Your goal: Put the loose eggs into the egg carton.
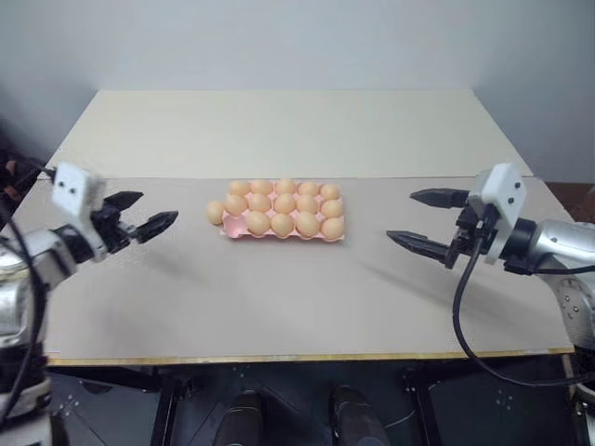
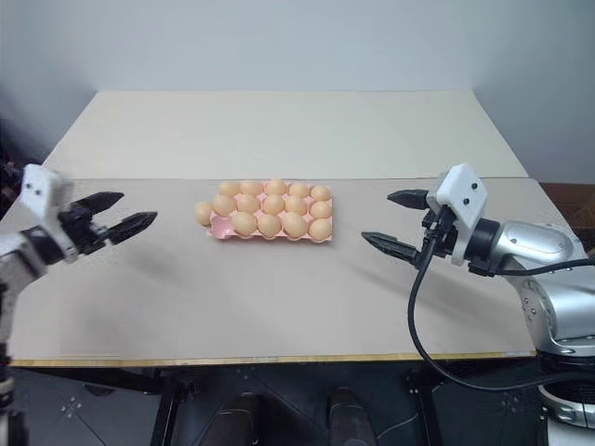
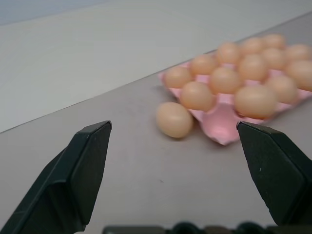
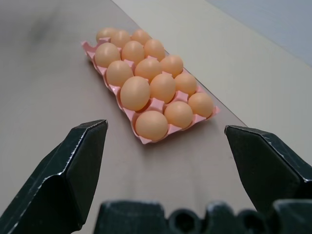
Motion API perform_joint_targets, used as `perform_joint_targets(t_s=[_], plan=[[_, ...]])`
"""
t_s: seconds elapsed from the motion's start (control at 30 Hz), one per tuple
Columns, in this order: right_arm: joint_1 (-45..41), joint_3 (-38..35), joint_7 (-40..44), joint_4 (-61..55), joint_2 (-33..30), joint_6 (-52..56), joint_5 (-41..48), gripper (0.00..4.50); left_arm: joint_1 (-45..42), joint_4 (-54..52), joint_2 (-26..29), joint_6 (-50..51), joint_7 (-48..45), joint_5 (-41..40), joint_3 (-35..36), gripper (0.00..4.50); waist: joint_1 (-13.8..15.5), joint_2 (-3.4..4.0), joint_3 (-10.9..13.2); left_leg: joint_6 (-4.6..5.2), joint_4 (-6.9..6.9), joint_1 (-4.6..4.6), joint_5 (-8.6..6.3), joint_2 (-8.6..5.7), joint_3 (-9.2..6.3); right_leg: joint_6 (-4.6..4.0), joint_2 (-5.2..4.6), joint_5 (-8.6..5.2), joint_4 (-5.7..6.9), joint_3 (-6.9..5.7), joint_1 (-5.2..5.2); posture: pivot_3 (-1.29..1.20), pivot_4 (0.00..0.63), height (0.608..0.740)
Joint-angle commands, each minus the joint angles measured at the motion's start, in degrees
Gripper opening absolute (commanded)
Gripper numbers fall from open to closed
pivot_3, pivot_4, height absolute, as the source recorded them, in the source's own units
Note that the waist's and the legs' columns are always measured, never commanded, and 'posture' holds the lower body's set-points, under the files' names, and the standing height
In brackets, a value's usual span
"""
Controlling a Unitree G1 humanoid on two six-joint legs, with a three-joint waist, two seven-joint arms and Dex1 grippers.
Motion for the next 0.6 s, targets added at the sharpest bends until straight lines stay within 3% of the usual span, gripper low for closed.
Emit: perform_joint_targets(t_s=[0.03,0.37,0.6], plan=[[0.45,-1.41,-2.05,-3.12,0.81,-0.82,-0.13,4.5,-6.34,6.52,-1.76,-1.55,4.29,5.12,-4.29,4.48,0.01,-0.02,-0.01,0.0,0.0,-0.04,0.0,0.0,0.0,0.0,0.0,0.0,-0.02,0.0,-0.04,0.0,0.15,0.74],[3.17,-2.21,-6.33,-7.45,2.76,0.72,0.96,4.5,-23.13,31.44,-11.61,-11.46,5.18,11.35,-10.09,4.48,-0.16,-0.05,-0.03,0.08,0.33,-0.25,-0.05,-0.02,-0.02,0.02,0.0,0.01,0.08,-0.04,-0.12,0.0,0.15,0.74],[4.54,-3.63,-6.9,-9.0,2.35,1.09,1.57,4.5,-29.06,45.58,-16.46,-18.79,5.33,15.27,-12.01,4.48,-0.17,-0.07,-0.04,0.18,0.4,-0.31,-0.11,-0.04,-0.03,0.04,0.0,0.02,0.1,-0.06,-0.11,0.0,0.15,0.74]])
